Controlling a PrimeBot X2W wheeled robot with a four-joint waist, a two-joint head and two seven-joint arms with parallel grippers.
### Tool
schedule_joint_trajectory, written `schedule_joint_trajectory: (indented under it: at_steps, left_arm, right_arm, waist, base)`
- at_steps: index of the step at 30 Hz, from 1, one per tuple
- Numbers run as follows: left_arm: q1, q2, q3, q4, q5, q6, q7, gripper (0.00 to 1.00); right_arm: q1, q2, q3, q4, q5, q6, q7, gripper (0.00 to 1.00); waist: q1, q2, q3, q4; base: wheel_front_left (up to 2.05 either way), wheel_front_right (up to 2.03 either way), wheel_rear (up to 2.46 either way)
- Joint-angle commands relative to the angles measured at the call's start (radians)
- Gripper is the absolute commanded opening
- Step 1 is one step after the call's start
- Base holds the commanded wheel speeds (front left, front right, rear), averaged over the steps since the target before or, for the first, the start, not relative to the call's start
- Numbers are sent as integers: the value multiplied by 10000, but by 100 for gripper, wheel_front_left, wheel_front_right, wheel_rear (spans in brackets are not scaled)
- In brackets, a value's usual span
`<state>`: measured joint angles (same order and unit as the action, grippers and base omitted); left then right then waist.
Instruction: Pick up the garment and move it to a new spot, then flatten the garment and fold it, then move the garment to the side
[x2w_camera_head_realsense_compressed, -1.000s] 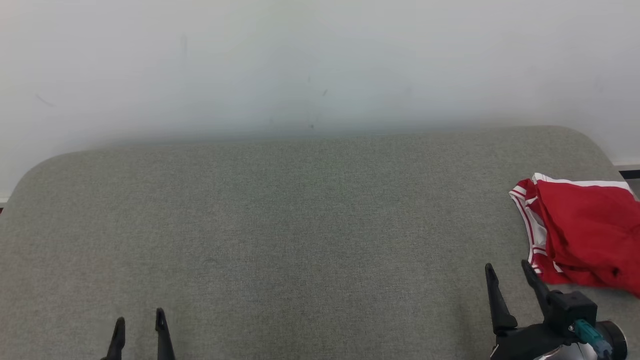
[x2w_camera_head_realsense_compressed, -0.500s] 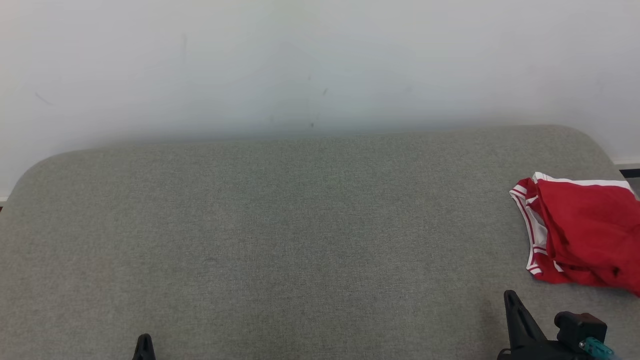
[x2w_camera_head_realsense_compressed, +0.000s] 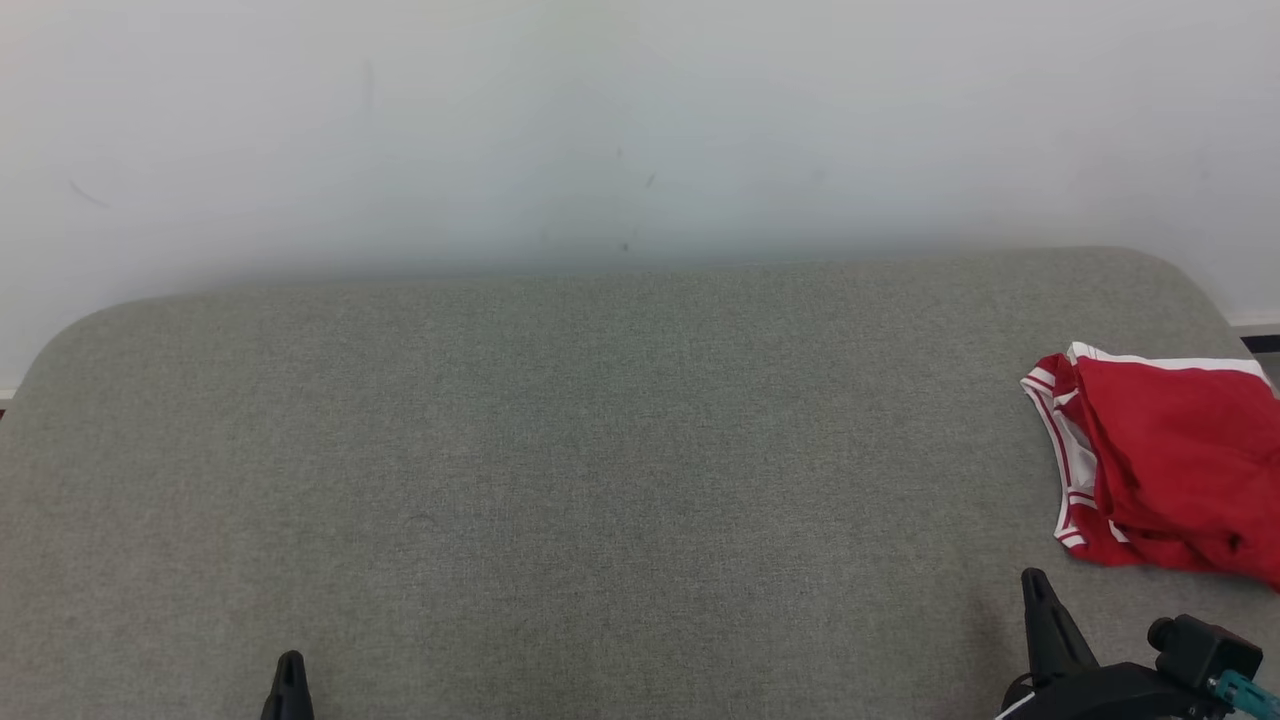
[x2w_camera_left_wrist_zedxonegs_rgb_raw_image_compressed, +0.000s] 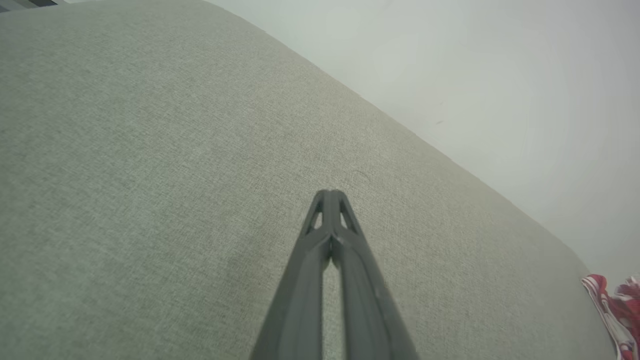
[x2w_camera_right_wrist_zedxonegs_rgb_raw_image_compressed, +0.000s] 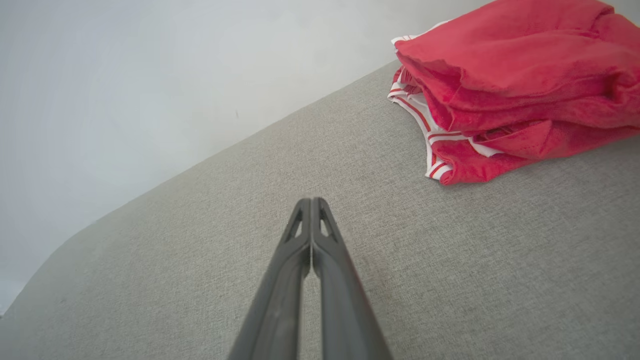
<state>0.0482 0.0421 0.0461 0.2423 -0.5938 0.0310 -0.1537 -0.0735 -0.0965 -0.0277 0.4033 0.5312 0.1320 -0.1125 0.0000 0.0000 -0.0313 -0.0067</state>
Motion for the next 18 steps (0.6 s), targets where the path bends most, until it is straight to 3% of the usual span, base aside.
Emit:
schedule_joint_trajectory:
  at_steps: [1, 18]
  left_arm:
    - [-281, 42, 66, -142, -437, -89, 90, 0]
    - [-603, 57, 211, -112, -2689, -445, 686, 0]
  right_arm:
    - [-235, 0, -65, -226, 473, -5, 89, 0]
    - [-276, 105, -250, -556, 2854, -8, 593, 0]
  waist:
    - [0, 0, 6, 1]
    - [0, 0, 60, 12]
  base:
    - [0, 0, 0]
    - [0, 0, 0]
